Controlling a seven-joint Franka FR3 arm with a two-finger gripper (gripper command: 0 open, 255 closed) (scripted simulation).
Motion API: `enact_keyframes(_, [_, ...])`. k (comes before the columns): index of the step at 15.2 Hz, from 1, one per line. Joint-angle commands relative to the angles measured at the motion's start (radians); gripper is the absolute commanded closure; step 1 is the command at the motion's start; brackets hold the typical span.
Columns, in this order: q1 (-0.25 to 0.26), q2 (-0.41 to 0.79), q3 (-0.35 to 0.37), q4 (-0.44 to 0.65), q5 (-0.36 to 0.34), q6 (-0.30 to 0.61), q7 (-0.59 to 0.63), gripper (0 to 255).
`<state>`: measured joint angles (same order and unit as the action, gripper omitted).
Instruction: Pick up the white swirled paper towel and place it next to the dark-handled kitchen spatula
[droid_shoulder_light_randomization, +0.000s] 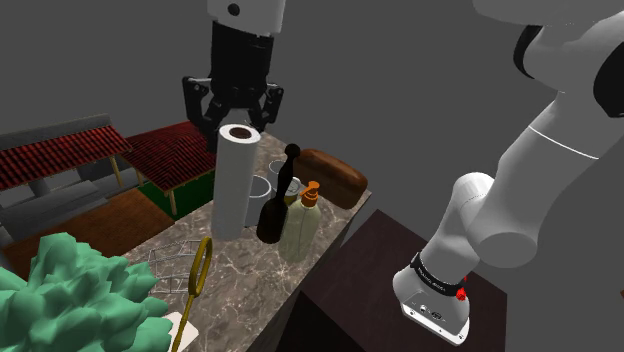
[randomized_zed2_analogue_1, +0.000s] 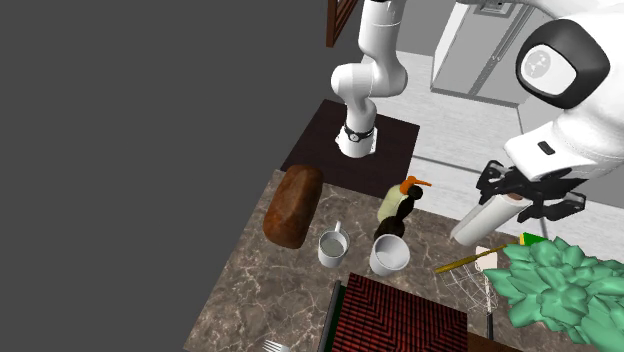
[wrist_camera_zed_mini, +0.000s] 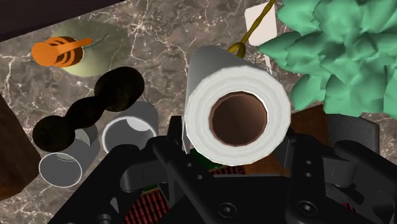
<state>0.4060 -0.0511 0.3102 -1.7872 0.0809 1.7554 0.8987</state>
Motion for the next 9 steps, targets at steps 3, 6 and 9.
enact_keyframes(3, [0.001,-0.007,0.001,-0.066,0.003,0.059,-0.004,255])
enact_keyframes(6, [0.001,-0.005,0.001,-0.104,0.004,0.099,-0.006,255])
enact_keyframes(9, [0.002,-0.001,0.002,-0.140,0.004,0.139,-0.008,255])
